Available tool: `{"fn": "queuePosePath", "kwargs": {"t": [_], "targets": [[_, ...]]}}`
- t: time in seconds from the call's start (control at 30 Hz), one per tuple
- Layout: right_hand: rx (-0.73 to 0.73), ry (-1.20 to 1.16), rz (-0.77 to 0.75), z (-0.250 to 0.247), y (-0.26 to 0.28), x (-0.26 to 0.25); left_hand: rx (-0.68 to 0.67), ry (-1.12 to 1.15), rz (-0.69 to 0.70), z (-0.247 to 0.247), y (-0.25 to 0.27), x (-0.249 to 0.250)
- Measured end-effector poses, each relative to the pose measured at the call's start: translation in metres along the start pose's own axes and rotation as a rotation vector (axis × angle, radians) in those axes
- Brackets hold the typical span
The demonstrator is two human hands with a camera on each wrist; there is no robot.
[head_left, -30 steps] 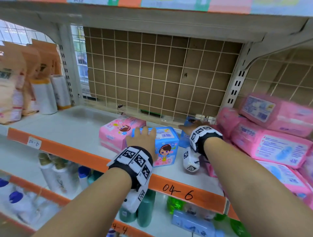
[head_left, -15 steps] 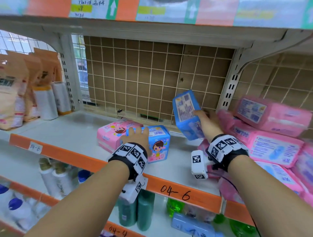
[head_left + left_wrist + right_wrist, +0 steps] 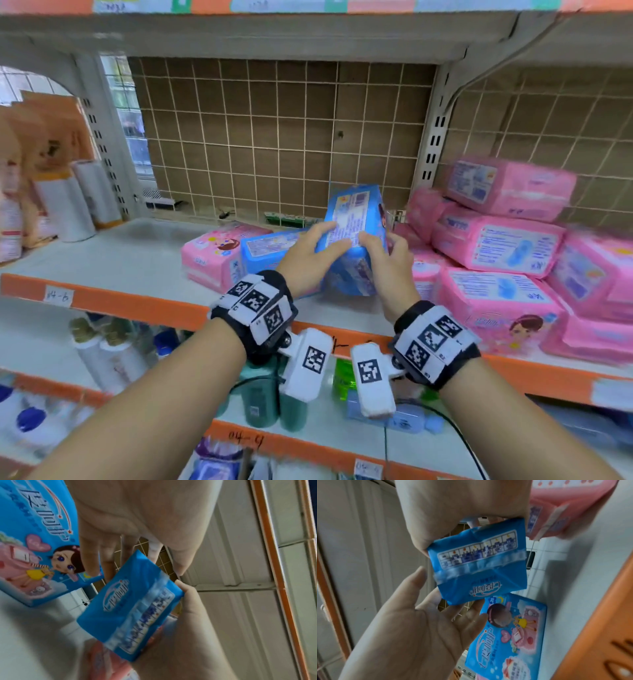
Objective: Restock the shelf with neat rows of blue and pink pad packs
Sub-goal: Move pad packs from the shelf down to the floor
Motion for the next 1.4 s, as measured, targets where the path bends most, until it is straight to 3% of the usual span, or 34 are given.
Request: {"fn": "queuePosePath", "kwargs": {"t": [0.13,0.3,0.37,0.4,0.47,0.53,0.63,0.7,0.77,0.87,0.97,1.03,1.1,1.17,1.3,1.4], "targets": [[-0.098,0.026,-0.041,-0.001,0.015,0.012,-0.028,-0.020,-0.061,0.004,0.005,-0.011],[-0.371,0.018,-0.121,0.001,0.046,0.029,0.092,-0.393,-0.041,0.006,0.008,-0.019],[-0.443,0.268,-0.122,-0.005,0.044,0.025,0.054,-0.450,-0.033,0.004,0.008,-0.022],[-0.403,0.414,-0.158,-0.009,0.038,0.023,0.020,-0.416,-0.035,0.000,0.008,-0.022],[-0.214,0.485,-0.168,-0.019,0.025,0.013,-0.072,-0.313,-0.028,-0.011,0.006,-0.023],[-0.134,0.609,-0.249,-0.026,0.015,0.000,-0.165,-0.239,-0.035,-0.025,0.003,-0.023],[-0.342,0.971,-0.437,-0.027,0.007,-0.017,-0.277,-0.194,-0.039,-0.041,-0.001,-0.020],[-0.575,1.066,-0.494,-0.018,0.005,-0.025,-0.350,-0.203,-0.038,-0.046,-0.004,-0.020],[-0.713,1.098,-0.499,-0.009,0.000,-0.029,-0.397,-0.219,-0.034,-0.049,-0.006,-0.019],[-0.652,1.313,-0.465,-0.003,-0.011,-0.034,-0.380,-0.289,0.012,-0.054,-0.011,-0.013],[-0.584,1.462,-0.434,0.001,-0.012,-0.032,-0.145,-0.309,0.076,-0.065,-0.025,-0.006],[-0.546,1.443,-0.410,0.003,-0.009,-0.025,0.010,-0.500,0.089,-0.072,-0.036,-0.010],[-0.514,1.392,-0.380,0.003,-0.004,-0.019,-0.020,-0.823,-0.007,-0.074,-0.043,-0.025],[-0.511,1.329,-0.352,0.001,-0.002,-0.016,-0.101,-0.993,-0.111,-0.070,-0.045,-0.042],[-0.433,1.257,-0.284,-0.004,0.001,-0.011,-0.107,-1.049,-0.088,-0.065,-0.053,-0.062],[-0.305,1.362,-0.310,0.005,0.012,-0.005,-0.050,-1.039,-0.038,-0.067,-0.053,-0.069]]}}
Point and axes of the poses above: each hand's wrist, its own y-axis away from the middle knuckle, its own z-axis out of the palm, x = y × z, the point moved 1 cm from there along -y, towards the middle knuckle, and after that the axes turned 6 degrees about y, right-handed, at the moved point
